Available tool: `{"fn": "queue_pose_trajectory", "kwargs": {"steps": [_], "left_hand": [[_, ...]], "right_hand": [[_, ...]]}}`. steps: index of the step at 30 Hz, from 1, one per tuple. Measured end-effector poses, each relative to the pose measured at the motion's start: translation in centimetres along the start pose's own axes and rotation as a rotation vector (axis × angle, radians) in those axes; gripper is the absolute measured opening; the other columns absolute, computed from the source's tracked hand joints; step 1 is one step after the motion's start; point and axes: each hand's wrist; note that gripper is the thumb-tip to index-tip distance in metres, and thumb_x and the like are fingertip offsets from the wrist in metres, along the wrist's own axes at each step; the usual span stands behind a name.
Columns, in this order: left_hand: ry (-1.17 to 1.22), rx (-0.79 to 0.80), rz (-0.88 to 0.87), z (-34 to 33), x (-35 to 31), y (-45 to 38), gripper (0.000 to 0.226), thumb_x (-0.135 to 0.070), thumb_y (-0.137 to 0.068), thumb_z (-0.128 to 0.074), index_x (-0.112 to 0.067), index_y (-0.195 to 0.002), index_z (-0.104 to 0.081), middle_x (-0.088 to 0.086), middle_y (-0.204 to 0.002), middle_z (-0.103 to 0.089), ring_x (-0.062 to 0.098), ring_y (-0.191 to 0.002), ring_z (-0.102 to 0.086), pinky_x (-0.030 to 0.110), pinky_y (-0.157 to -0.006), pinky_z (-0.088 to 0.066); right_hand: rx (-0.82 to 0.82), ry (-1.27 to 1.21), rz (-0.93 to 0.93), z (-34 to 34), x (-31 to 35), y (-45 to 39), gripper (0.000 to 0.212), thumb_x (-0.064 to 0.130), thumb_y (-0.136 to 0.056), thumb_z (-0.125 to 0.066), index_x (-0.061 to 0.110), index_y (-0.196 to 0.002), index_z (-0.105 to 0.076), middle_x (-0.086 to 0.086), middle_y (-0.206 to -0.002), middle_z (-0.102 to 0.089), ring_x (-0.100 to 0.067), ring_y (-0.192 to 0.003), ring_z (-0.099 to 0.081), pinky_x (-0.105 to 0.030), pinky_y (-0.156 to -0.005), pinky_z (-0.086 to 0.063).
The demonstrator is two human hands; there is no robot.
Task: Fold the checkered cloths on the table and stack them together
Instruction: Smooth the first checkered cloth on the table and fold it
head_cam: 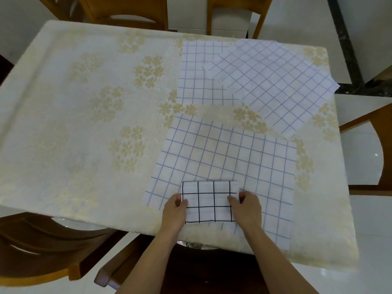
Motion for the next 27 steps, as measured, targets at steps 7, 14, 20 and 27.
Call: {"fn": "queue_pose_trajectory", "kwargs": {"steps": [7,14,20,27], "left_hand": [[0.011,0.009,-0.152,0.5,-1.5,0.9,0.028,-0.027,-0.102,-0.05,-0.01,-0.08,-0.052,0.004,-0.08,-0.055,0.014,-0.076,-0.051,0.024,-0.066,-0.037],[-0.042,-0.022,-0.348,1.4,-3.4,2.5,0.036,-0.026,-0.102,-0.05,-0.012,-0.072,-0.039,0.003,-0.067,-0.035,0.008,-0.056,-0.033,0.018,-0.051,-0.028],[-0.015,-0.029,-0.471,1.1,-3.9,3.9,0.038,-0.032,-0.105,-0.044,-0.004,-0.079,-0.051,0.01,-0.068,-0.048,0.007,-0.059,-0.043,0.019,-0.054,-0.034],[-0.045,-0.063,-0.545,0.1,-3.6,4.8,0.035,-0.028,-0.104,-0.044,-0.012,-0.072,-0.045,0.0,-0.063,-0.04,0.005,-0.055,-0.035,0.019,-0.053,-0.033]], "right_hand": [[0.08,-0.277,-0.011,1.8,-0.2,0.4,0.019,0.03,-0.09,-0.069,0.015,-0.097,-0.06,0.002,-0.088,-0.063,-0.016,-0.079,-0.06,-0.025,-0.069,-0.047],[0.118,-0.481,0.08,3.0,1.3,2.4,0.016,0.028,-0.096,-0.064,0.017,-0.095,-0.075,0.001,-0.085,-0.077,-0.014,-0.082,-0.072,-0.028,-0.071,-0.056],[-0.052,-0.398,0.291,3.1,1.6,3.8,0.046,0.046,-0.102,-0.044,0.008,-0.077,-0.047,-0.001,-0.063,-0.042,-0.015,-0.059,-0.042,-0.034,-0.057,-0.039],[-0.147,-0.295,0.36,4.3,0.3,4.8,0.037,0.036,-0.103,-0.045,0.015,-0.073,-0.043,0.007,-0.056,-0.032,-0.007,-0.052,-0.028,-0.022,-0.051,-0.03]]}}
Point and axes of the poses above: each hand's wrist, its own y-axis away from the middle knuckle, its own z-axis out of the back of the hand, x = y × z
